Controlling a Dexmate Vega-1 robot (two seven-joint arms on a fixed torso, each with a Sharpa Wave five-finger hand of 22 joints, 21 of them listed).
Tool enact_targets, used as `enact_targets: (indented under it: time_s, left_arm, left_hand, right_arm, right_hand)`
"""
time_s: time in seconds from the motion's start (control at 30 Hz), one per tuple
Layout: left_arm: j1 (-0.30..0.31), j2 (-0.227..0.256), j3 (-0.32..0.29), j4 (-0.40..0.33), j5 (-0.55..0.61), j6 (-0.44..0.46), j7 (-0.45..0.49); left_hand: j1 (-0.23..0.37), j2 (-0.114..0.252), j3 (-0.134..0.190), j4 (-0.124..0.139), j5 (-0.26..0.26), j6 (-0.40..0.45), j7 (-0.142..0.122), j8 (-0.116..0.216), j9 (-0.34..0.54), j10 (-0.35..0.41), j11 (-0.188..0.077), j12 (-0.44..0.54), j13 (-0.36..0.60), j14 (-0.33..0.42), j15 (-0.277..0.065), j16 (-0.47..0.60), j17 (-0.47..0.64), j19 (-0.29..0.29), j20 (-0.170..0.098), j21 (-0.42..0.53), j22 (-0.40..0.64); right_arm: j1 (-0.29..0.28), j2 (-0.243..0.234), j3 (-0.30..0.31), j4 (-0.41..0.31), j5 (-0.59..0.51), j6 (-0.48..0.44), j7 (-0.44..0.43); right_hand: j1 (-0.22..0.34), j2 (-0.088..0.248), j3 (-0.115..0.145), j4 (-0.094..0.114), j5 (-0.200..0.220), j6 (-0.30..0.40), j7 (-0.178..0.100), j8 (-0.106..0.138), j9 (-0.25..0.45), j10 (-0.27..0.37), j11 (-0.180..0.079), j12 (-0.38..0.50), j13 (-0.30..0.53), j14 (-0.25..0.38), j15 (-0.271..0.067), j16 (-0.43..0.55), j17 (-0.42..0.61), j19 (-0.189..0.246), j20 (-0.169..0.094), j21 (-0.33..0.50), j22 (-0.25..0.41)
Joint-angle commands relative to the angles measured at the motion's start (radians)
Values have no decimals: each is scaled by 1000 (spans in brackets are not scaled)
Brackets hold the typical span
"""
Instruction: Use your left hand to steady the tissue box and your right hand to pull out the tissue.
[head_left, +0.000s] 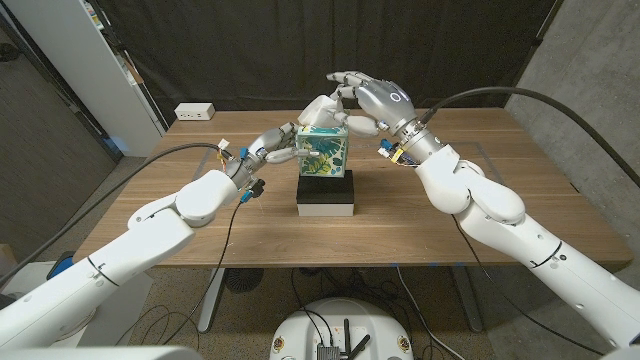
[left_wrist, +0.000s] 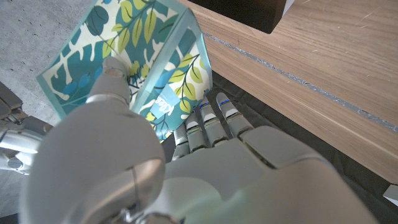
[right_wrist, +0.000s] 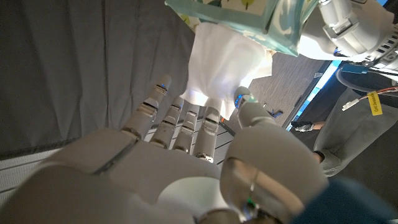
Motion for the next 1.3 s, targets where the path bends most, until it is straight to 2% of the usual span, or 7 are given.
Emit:
enact_targets:
  time_s: [0.03,0.07,0.2,0.77,1.07,1.3]
  left_arm:
    - [5,0,0,3,-5,-7,-2]
    - [5,0,0,3,-6,-8,-2]
    - [6,0,-1,3,-5,-9,-2]
    - [5,3,0,1,-5,-7,-6]
    - [5,5,1,-4,-4,0,-5]
    - [0,7,3,-8,-4,10,-8]
  left_hand:
    - [0,8,25,14,9,4,-6,276,238,5,-5,-5,2,-4,-58,-1,2,0,3,0,5]
    - [-1,9,25,15,9,5,-6,276,238,4,-5,-5,2,-4,-58,-1,2,0,3,0,5]
    - [0,11,27,14,10,1,-6,277,238,3,-3,-6,3,-5,-56,-1,2,-1,5,0,5]
    - [-1,10,29,13,10,0,-6,283,234,4,0,-8,6,-5,-58,-1,2,-1,5,0,5]
    - [-2,11,30,14,9,-3,-5,286,234,3,0,-9,7,-7,-56,-1,3,-1,5,0,5]
    - [-2,10,30,13,9,-4,-5,288,232,3,1,-9,8,-6,-56,0,3,-2,5,0,5]
  right_arm:
    - [1,32,-40,44,-133,-20,-147]
    - [2,32,-42,46,-140,-21,-156]
    - [6,32,-52,55,-159,-20,-182]
    - [27,38,-85,100,-234,-35,-296]
    - [56,57,-109,150,-260,-32,-388]
    - [86,69,-125,179,-253,-28,-416]
  right_hand:
    - [87,-16,-4,1,-2,76,-10,60,25,27,-13,9,5,21,-144,16,12,29,-13,10,2]
    - [113,-19,-10,6,-4,105,-25,85,38,34,-22,10,6,26,-152,23,18,35,-18,11,3]
    - [135,-20,-14,8,-4,109,-22,100,49,55,-28,16,7,35,-161,30,24,42,-24,13,3]
    - [158,-18,-33,18,-6,108,-26,127,72,78,-35,21,10,41,-174,45,41,52,-35,16,5]
    - [166,-16,-40,19,-6,107,-25,138,81,84,-38,21,11,42,-176,50,49,54,-40,17,5]
    - [175,-19,-49,19,-7,111,-34,151,90,83,-42,18,12,29,-175,50,56,54,-45,17,6]
